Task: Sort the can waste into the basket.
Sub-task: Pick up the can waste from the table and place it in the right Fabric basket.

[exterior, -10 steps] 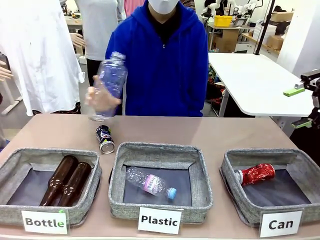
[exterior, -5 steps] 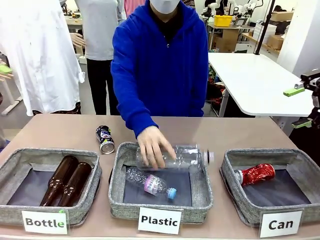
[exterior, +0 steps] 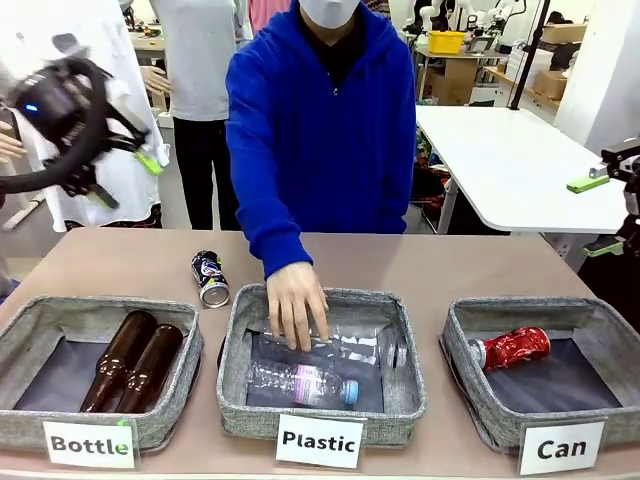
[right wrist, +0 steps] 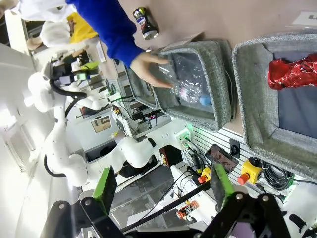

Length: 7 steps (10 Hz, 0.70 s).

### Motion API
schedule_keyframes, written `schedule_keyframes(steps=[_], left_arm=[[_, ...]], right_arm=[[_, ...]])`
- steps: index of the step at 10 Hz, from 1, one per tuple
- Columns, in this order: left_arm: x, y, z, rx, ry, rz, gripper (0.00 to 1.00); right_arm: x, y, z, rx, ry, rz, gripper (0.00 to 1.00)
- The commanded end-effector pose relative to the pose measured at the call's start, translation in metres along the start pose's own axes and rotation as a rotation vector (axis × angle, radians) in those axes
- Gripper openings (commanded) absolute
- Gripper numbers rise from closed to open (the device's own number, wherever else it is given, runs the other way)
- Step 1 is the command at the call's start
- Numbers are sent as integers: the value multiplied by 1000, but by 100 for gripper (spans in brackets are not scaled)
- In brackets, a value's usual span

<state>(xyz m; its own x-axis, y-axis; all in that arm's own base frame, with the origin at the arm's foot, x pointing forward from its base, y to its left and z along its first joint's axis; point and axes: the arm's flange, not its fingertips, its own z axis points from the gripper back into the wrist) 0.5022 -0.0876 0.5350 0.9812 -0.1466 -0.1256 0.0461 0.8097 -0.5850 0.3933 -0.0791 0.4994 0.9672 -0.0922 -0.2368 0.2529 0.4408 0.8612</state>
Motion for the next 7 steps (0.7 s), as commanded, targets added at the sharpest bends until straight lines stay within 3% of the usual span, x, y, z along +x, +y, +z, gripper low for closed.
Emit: schedule_keyframes(steps=[1,2,3,5,7], left_arm=[[31,-2,-6,63,104,-2,100],[30,-2,-4,65,117,-15,100],[9,10,19,34,60,-25,100],[-50,62,66,-115,-54,-92,100],[-92,117,78,-252,-136,-96,100]], right_arm=[[-1,0,3,-1,6,15,100],[-1,0,3,-1,6,15,100],[-1,0,3,-1,6,15,100],[-1,0,3,-1,6,15,100],[-1,0,3,-1,6,15,100]])
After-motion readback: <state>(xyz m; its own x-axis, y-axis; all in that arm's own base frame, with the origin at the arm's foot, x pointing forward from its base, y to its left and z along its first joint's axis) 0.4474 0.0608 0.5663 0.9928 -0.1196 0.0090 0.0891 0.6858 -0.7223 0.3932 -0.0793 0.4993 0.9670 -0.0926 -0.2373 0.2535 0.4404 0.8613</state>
